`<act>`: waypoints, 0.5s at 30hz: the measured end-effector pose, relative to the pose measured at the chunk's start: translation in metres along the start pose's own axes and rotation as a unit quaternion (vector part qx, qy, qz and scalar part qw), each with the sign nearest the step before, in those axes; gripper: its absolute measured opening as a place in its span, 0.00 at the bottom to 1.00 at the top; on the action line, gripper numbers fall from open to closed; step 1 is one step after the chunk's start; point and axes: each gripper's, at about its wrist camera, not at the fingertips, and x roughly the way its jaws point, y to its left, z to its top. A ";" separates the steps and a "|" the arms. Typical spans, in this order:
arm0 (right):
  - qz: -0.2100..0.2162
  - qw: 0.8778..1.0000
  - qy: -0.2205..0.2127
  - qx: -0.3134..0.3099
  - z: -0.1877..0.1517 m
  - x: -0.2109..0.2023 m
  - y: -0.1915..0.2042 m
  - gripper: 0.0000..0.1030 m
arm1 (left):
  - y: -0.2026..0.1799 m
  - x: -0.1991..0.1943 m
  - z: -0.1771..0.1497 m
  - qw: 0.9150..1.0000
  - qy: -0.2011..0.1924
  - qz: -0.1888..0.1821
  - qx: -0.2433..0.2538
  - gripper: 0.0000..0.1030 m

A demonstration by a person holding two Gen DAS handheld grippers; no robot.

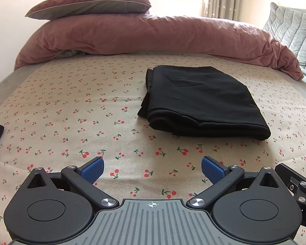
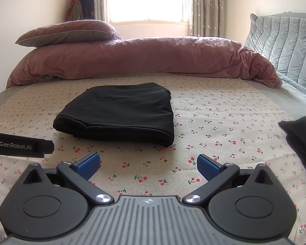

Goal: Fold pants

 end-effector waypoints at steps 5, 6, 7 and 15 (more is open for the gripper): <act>-0.009 1.000 0.001 -0.008 -0.001 0.001 0.003 0.92 | 0.000 -0.001 0.000 1.000 0.000 -0.004 0.002 1.00; -0.010 1.000 0.001 -0.009 -0.001 0.001 0.003 0.92 | 0.000 -0.001 -0.001 1.000 -0.001 -0.004 0.003 1.00; -0.010 1.000 0.001 -0.010 -0.001 0.001 0.003 0.92 | -0.001 -0.001 -0.001 1.000 -0.001 -0.003 0.004 1.00; -0.014 1.000 0.000 -0.014 -0.002 0.001 0.007 0.92 | -0.002 -0.001 -0.001 1.000 -0.002 -0.004 0.007 1.00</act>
